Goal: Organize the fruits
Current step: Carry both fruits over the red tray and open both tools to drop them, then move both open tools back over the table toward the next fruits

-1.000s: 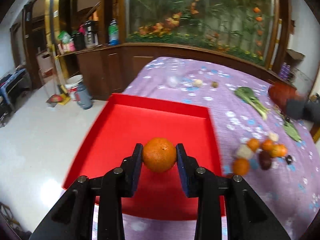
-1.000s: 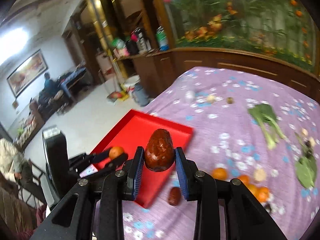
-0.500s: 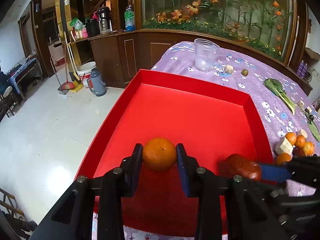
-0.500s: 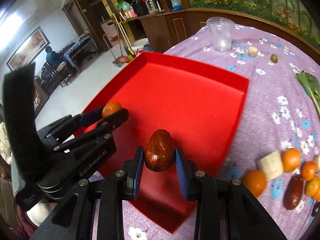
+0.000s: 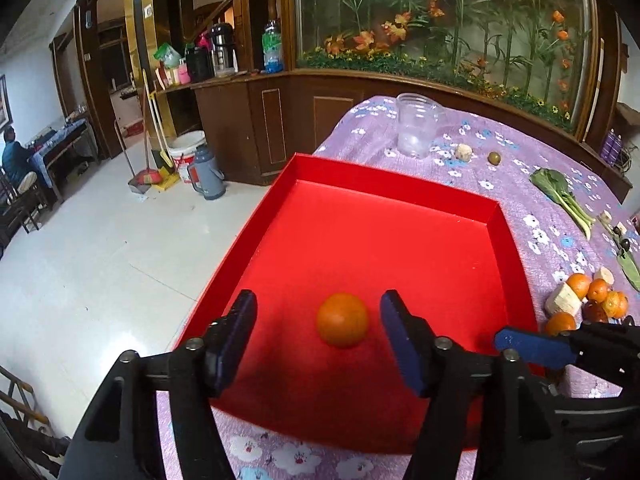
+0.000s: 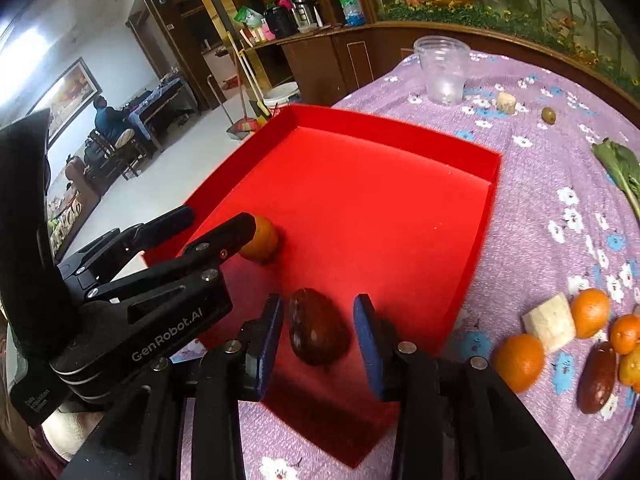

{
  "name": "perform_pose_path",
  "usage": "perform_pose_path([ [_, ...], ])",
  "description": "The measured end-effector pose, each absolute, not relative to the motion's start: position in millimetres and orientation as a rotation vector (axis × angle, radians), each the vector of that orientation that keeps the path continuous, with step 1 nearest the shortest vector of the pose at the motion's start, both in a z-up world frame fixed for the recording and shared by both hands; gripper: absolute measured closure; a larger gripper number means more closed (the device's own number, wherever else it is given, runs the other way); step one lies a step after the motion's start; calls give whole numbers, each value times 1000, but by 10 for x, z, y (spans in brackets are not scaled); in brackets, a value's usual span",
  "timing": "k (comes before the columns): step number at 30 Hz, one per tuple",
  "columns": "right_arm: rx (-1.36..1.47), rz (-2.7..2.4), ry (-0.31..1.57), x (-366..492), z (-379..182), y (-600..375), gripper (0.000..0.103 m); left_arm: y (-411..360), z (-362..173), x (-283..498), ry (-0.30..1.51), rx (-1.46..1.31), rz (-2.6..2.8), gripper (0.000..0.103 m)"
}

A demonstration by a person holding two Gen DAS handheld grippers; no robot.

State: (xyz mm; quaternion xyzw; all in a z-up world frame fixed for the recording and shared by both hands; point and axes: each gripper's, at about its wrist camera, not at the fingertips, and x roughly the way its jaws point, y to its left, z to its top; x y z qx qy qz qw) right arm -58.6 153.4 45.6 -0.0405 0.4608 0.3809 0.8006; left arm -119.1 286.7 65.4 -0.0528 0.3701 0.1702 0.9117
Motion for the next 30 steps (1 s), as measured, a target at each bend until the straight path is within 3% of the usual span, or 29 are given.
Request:
perform_pose_path([
  [13, 6, 790, 915, -833, 734, 904, 48, 2356, 1006, -1400, 704, -19, 340, 31],
  [18, 42, 764, 898, -891, 768, 602, 47, 2086, 1068, -1424, 698, 22, 310, 30],
  [22, 74, 730, 883, -924, 780, 276, 45, 1891, 1103, -1441, 694, 47, 272, 24],
  [30, 160, 579, 859, -875, 746, -623, 43, 1726, 1085, -1403, 724, -19, 181, 23],
])
